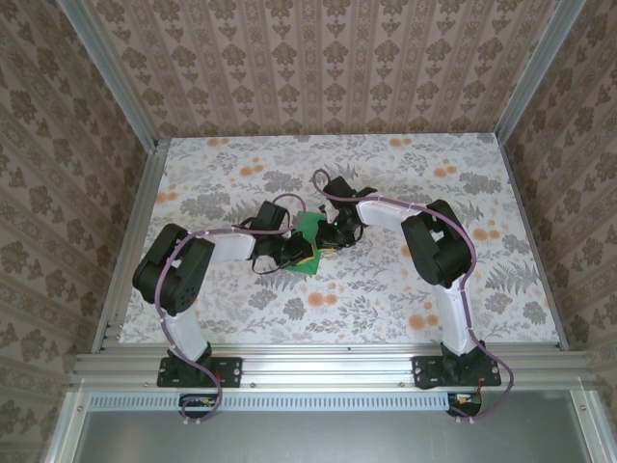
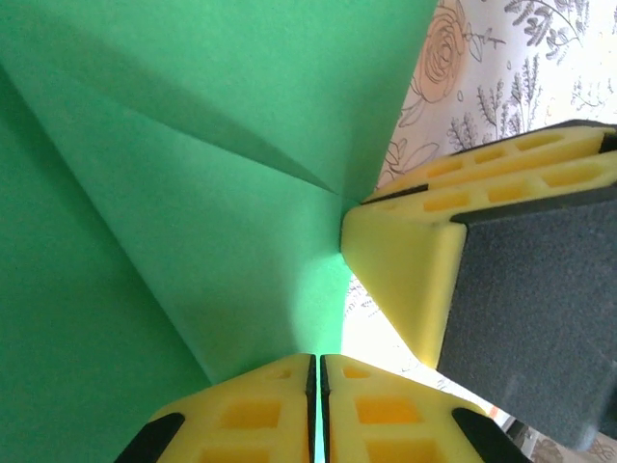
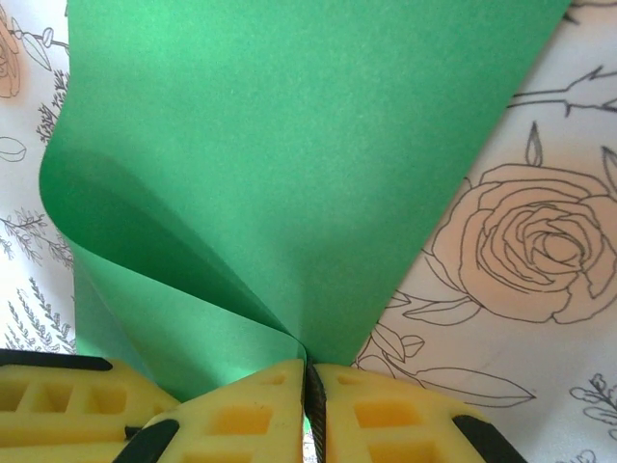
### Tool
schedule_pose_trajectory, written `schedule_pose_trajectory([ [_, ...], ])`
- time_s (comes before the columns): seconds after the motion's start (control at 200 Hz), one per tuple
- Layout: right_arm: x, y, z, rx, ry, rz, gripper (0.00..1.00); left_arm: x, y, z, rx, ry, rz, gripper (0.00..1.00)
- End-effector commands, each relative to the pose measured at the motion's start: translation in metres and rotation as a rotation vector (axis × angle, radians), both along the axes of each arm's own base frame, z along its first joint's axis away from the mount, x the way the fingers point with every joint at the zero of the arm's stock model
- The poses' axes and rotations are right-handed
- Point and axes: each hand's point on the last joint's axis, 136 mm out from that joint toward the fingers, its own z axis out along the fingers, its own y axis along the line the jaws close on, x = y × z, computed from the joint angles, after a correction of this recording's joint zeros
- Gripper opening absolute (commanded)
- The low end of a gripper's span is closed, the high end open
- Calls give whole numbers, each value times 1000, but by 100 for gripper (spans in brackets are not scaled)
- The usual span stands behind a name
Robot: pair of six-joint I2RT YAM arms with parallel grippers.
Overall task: Fold a paper plane with a square sheet of paper (pick it up from the middle)
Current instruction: Fold the triangle a second time at the center of the table.
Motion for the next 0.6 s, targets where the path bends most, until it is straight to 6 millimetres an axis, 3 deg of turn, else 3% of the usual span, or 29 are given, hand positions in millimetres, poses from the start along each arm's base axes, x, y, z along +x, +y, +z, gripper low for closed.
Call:
schedule_pose_trajectory([
  [0.0, -36, -53, -77, -297, 142, -32, 13, -10, -4, 5, -29, 10, -31, 13],
  [0.36, -37, -55, -78, -304, 149, -39, 13, -23, 3, -19, 48, 90, -38, 13],
  [0.595, -38, -55, -79, -307, 152, -38, 13, -24, -8, -15, 0, 79, -67, 15],
])
